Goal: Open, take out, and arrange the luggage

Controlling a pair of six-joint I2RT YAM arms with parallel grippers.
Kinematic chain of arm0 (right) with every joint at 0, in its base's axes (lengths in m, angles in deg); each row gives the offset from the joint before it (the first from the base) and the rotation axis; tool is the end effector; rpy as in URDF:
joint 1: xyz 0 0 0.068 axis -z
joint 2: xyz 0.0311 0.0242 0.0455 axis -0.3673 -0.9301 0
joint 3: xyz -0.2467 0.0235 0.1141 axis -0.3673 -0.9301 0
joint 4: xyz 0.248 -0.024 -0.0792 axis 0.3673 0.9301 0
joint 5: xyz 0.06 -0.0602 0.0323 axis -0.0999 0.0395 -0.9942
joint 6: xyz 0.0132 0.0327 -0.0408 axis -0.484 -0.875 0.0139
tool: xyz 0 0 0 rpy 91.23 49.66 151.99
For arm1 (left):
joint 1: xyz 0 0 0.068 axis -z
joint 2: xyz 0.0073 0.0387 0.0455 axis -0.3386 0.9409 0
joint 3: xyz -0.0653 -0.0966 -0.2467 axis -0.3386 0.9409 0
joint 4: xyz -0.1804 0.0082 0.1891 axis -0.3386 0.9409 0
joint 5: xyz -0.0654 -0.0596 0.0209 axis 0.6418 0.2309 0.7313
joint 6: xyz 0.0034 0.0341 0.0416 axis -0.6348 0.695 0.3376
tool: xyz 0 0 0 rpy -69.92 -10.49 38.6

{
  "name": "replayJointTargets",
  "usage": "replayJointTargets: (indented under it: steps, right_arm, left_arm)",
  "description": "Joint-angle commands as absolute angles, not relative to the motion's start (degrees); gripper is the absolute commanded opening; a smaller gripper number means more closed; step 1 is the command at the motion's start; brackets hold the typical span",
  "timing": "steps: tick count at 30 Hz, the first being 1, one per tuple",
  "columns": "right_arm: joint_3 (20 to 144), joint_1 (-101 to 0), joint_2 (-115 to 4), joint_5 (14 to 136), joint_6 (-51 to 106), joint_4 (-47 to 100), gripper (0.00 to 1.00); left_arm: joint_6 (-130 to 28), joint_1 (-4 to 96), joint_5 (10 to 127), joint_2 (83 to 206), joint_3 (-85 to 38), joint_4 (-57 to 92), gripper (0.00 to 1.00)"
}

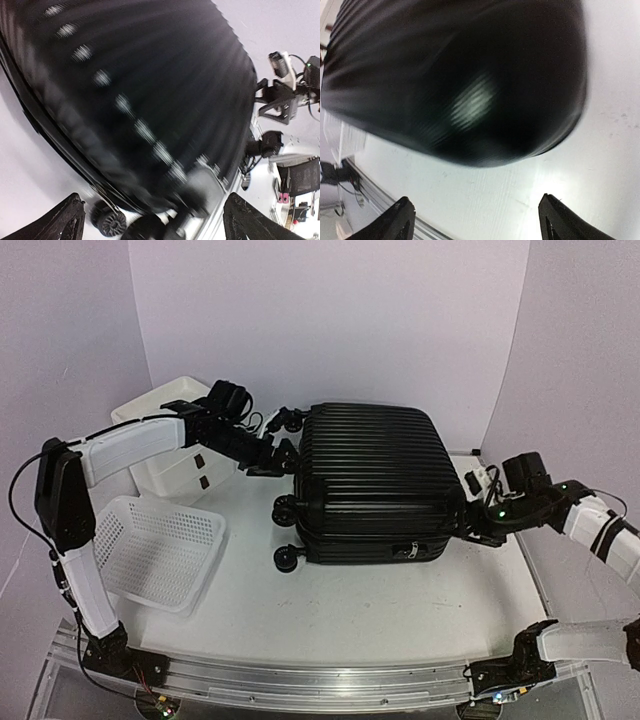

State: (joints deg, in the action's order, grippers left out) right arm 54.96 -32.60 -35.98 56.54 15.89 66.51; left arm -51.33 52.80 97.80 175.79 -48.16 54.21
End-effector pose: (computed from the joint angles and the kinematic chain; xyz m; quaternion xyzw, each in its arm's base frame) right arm 0.2025 0.0554 0.2633 -0.0112 0.9284 0.2839 0.2394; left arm 0.3404 -0.2469 0.3111 0.2843 0.8361 -0.4122 0.2242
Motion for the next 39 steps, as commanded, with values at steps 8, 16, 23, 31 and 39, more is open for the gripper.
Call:
replayJointTargets:
  steps: [8, 16, 23, 31, 39]
  right_arm:
    - [38.2, -56.4, -31.3, 79.9, 12.4, 38.4, 0.66]
    - [32.3, -64.9, -35.5, 91.8, 16.6, 21.3, 0.45]
    - [27.6, -67.8, -37.9, 102.7, 17.3, 9.9, 0.40]
    - [26.4, -68.6, -33.2, 106.6, 16.5, 14.1, 0.37]
    - [26.4, -66.6, -29.3, 97.6, 15.8, 21.2, 0.56]
  left_arm:
    - [-48.3, 61.5, 95.8, 164.8, -35.9, 54.0, 0.96]
    - [-48.5, 62.5, 91.5, 163.1, -31.8, 54.1, 0.90]
    - [-48.5, 62.5, 90.4, 161.8, -29.7, 54.0, 0.87]
    - [-48.1, 62.5, 89.3, 159.0, -29.1, 54.1, 0.86]
    - [-49.5, 62.5, 91.9, 158.5, -29.0, 52.8, 0.86]
